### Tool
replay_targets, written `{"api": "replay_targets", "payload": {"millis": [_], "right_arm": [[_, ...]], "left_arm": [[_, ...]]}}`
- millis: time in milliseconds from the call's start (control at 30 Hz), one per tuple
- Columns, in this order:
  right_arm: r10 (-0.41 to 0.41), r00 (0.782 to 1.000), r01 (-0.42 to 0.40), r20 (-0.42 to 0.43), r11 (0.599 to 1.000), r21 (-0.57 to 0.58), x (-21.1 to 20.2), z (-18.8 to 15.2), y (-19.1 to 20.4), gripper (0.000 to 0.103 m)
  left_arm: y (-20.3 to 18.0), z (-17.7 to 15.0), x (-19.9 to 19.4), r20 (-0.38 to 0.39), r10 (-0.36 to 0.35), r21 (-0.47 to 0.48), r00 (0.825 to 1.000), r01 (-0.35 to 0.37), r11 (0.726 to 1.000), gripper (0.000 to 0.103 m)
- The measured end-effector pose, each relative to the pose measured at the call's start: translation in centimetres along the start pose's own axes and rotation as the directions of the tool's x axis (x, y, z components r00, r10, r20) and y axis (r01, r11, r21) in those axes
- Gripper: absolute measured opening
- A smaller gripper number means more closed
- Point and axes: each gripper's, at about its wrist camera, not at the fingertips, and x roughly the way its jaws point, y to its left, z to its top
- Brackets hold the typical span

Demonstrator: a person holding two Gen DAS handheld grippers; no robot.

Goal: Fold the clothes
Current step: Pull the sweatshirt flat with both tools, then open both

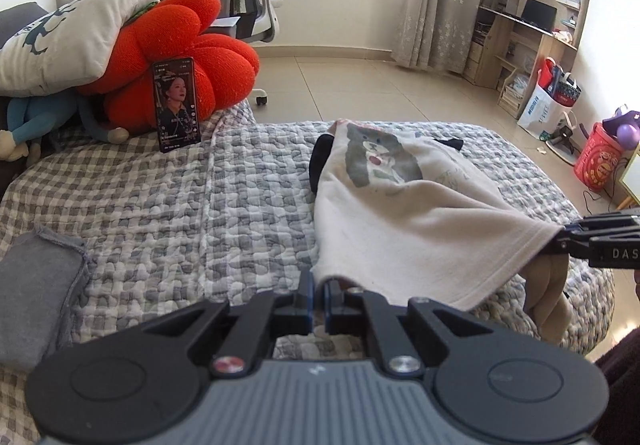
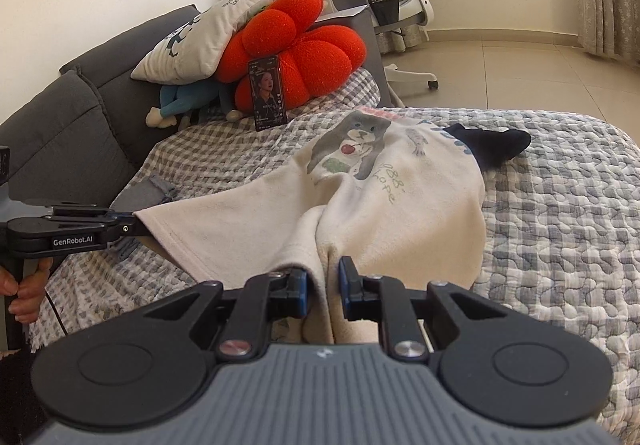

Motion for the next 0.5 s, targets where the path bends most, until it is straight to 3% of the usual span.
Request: {"api": "replay_targets", "payload": {"millis": [500], "right_arm": [[0.021, 0.984, -0.027, -0.176, 0.999, -0.034, 2.3, -0.9, -0.1, 0.020]], "left_arm": [[-0.2, -1.9, 3.2, -0.171, -0.001, 0.126, 0.985, 0.023, 0.992, 0.005]]}}
